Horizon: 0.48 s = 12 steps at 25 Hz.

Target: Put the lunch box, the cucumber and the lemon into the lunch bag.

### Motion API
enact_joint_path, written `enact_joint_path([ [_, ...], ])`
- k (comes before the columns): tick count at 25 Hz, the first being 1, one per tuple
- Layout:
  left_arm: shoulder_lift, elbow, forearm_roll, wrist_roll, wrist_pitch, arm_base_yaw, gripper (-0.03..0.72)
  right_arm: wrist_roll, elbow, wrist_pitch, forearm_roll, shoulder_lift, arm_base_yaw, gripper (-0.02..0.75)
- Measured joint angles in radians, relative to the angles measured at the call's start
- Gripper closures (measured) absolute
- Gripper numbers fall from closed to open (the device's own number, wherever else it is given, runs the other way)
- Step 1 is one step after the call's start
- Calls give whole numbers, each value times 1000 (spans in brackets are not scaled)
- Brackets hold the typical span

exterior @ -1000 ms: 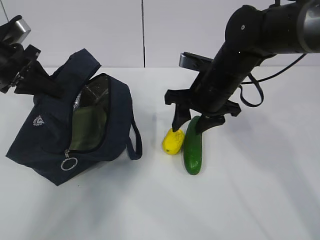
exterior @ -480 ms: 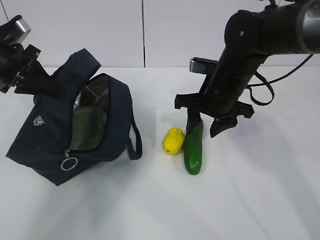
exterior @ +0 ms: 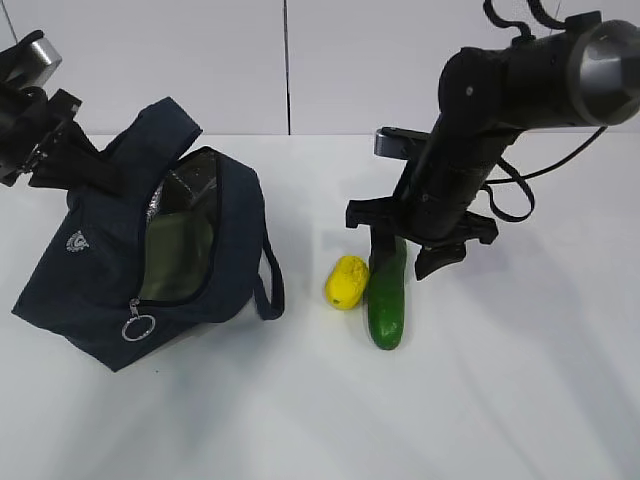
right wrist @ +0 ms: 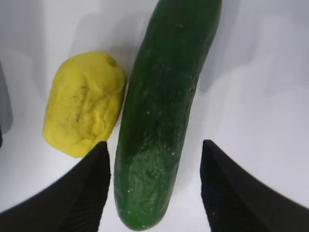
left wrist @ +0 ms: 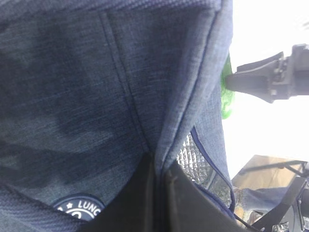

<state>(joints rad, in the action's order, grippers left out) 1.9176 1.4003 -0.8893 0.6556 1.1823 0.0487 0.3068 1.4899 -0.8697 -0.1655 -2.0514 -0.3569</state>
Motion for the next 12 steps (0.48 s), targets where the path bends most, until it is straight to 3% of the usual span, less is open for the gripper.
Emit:
enact_joint_path([
  [12,0,0,0,0,-2,0,697,5,0,0,-2,-62,0,276],
])
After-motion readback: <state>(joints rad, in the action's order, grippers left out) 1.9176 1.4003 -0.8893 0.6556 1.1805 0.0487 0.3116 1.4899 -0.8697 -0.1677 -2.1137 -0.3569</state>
